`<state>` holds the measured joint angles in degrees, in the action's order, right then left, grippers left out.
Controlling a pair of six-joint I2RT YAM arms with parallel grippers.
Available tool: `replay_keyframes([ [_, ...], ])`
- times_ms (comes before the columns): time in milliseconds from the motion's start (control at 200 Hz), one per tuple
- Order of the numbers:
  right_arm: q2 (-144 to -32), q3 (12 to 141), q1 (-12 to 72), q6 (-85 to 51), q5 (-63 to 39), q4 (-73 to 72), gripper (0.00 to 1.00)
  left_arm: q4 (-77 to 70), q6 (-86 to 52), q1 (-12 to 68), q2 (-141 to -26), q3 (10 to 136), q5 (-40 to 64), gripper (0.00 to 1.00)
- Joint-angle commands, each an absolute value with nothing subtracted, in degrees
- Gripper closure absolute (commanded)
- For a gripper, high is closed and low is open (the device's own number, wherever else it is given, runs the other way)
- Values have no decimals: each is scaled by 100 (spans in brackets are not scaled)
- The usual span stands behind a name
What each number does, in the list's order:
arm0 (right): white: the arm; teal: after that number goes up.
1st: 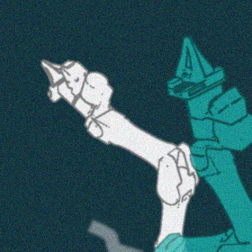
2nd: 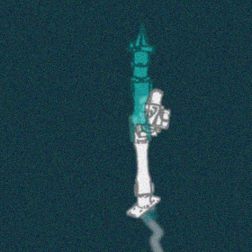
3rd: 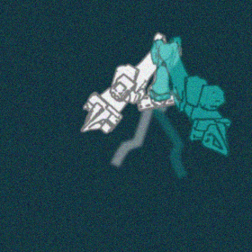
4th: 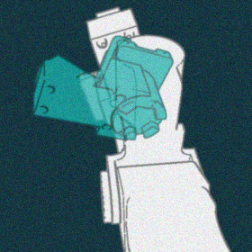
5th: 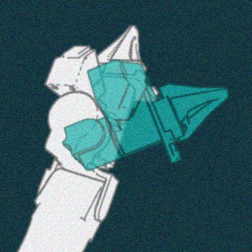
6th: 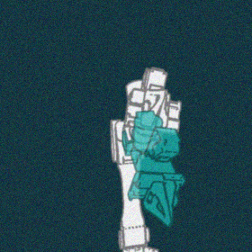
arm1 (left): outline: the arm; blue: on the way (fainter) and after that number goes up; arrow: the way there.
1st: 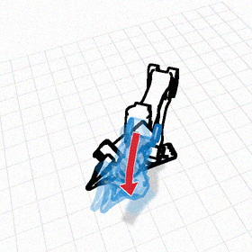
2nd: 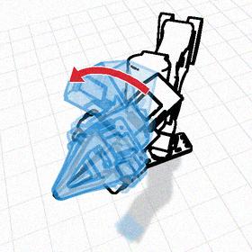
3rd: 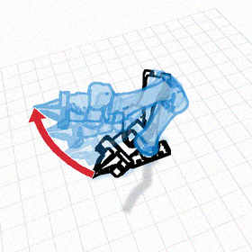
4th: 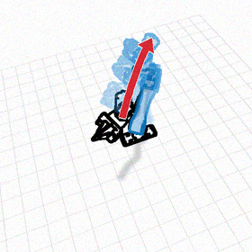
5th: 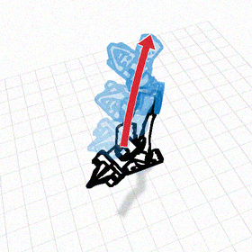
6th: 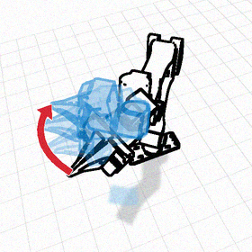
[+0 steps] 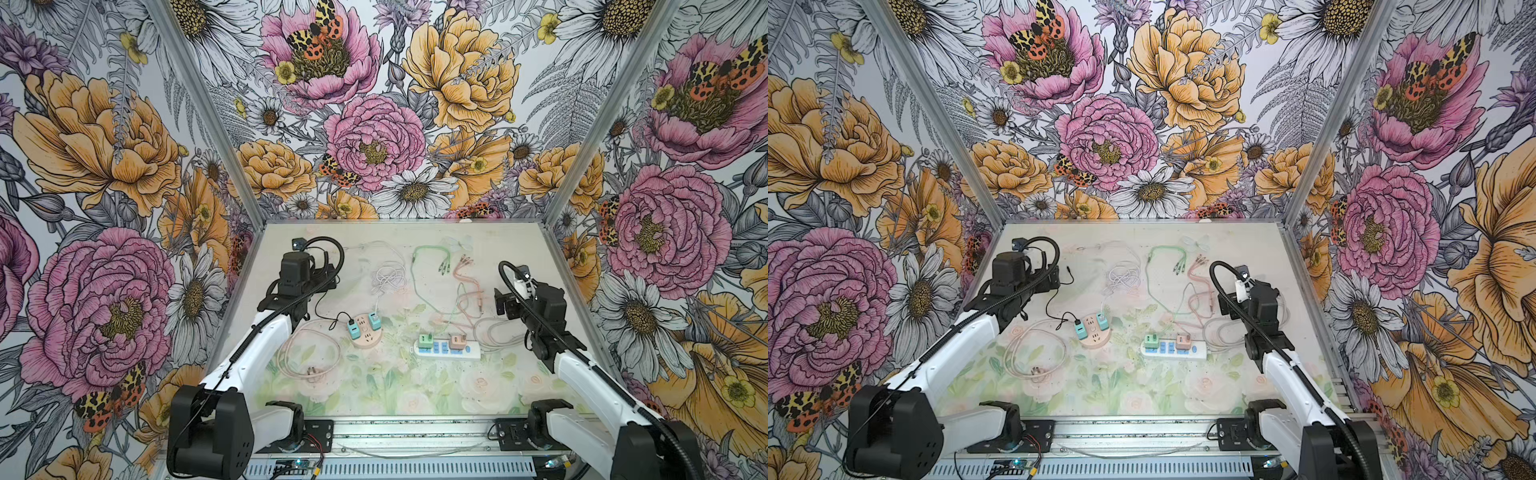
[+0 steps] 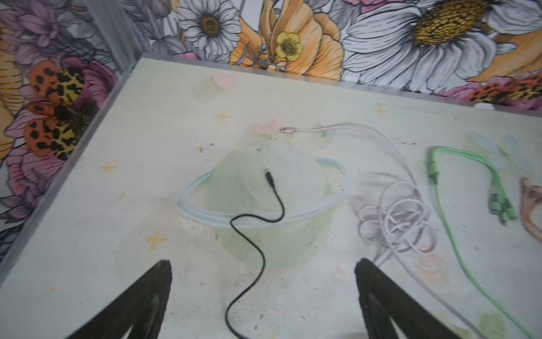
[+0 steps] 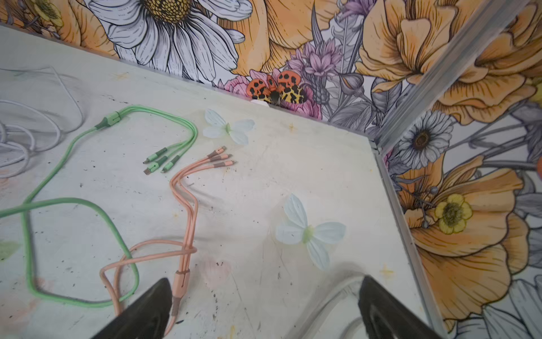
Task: Insert plugs into power strip
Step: Reset both arms
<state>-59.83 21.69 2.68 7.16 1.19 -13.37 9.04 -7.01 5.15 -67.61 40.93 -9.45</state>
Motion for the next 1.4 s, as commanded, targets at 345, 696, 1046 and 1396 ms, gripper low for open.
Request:
replay_keyframes([
  [345,-8262,1389,-142,-279,-79,-6177,0,-3696,-113,-155,-7374,2075,-360,1],
  [696,-8789,1733,-144,-375,163,-5921,1,-4996,119,-132,-8298,2095,-23,1],
  [1046,-8812,2215,-155,-545,562,-5038,1,-5465,-40,-99,-8909,2136,-571,1],
  [1396,-8811,2199,-144,-530,579,-5076,1,-5461,-27,-92,-8894,2136,-579,1],
])
